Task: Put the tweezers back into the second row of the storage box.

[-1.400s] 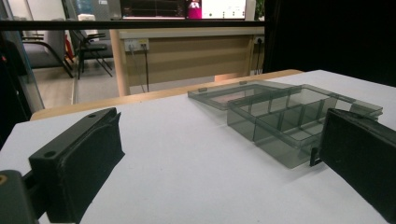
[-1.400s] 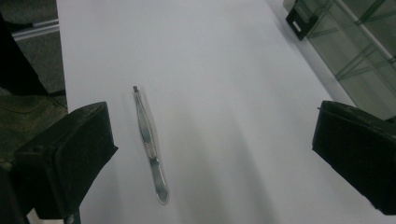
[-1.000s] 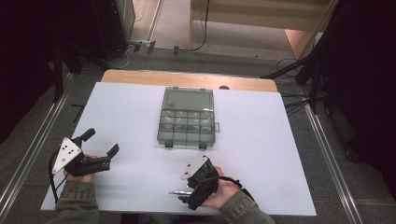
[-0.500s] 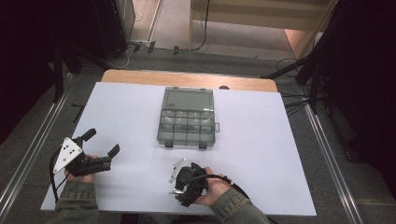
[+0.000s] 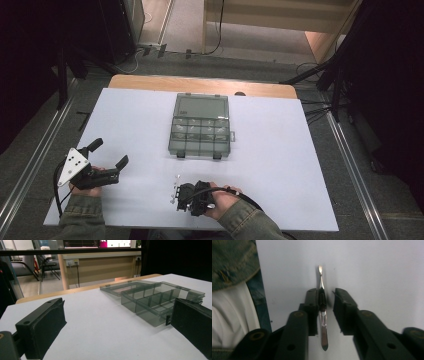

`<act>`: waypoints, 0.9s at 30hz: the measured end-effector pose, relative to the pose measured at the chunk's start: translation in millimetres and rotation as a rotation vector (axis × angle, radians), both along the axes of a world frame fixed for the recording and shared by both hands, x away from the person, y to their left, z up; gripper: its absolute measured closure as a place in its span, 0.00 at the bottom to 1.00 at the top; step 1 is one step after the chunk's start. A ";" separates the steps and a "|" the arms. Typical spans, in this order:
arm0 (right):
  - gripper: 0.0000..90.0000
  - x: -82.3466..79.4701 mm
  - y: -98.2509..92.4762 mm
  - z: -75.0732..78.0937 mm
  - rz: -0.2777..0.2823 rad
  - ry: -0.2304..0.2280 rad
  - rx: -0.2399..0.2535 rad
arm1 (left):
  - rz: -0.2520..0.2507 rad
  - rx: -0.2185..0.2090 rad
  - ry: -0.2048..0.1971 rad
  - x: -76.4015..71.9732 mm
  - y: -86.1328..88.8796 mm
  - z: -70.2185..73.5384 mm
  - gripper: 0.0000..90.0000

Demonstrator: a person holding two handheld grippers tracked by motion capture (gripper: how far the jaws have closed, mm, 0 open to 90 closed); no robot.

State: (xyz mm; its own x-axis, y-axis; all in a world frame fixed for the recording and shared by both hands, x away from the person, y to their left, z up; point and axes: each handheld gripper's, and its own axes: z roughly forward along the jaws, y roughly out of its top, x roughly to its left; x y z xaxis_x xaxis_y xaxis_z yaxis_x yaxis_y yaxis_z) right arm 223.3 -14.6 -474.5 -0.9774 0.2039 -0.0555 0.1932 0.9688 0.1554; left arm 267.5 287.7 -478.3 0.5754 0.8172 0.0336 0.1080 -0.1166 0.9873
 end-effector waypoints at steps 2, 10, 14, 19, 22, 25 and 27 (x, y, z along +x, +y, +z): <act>0.90 1.3 1.4 1.1 0.005 0.022 -0.013 | -0.001 -0.001 -0.001 0.1 0.6 0.1 0.00; 0.95 2.9 -2.4 0.8 0.021 0.048 0.017 | -0.002 -0.002 -0.002 0.4 0.2 0.1 0.00; 0.95 8.5 -8.5 1.7 0.018 0.091 0.049 | -0.001 -0.003 -0.001 0.6 0.2 0.0 0.00; 0.95 17.7 -19.0 6.5 -0.006 0.101 0.100 | -0.001 -0.002 0.001 0.3 0.0 0.0 0.00; 0.95 21.1 -23.6 10.4 -0.022 0.100 0.127 | -0.001 -0.001 0.002 0.3 -0.2 -0.2 0.00; 0.95 27.4 -28.4 13.0 -0.047 0.094 0.162 | -0.002 0.000 0.002 0.2 -0.1 -0.1 0.00; 0.95 30.8 -31.8 14.8 -0.068 0.085 0.177 | -0.002 -0.001 0.002 0.3 -0.1 -0.2 0.00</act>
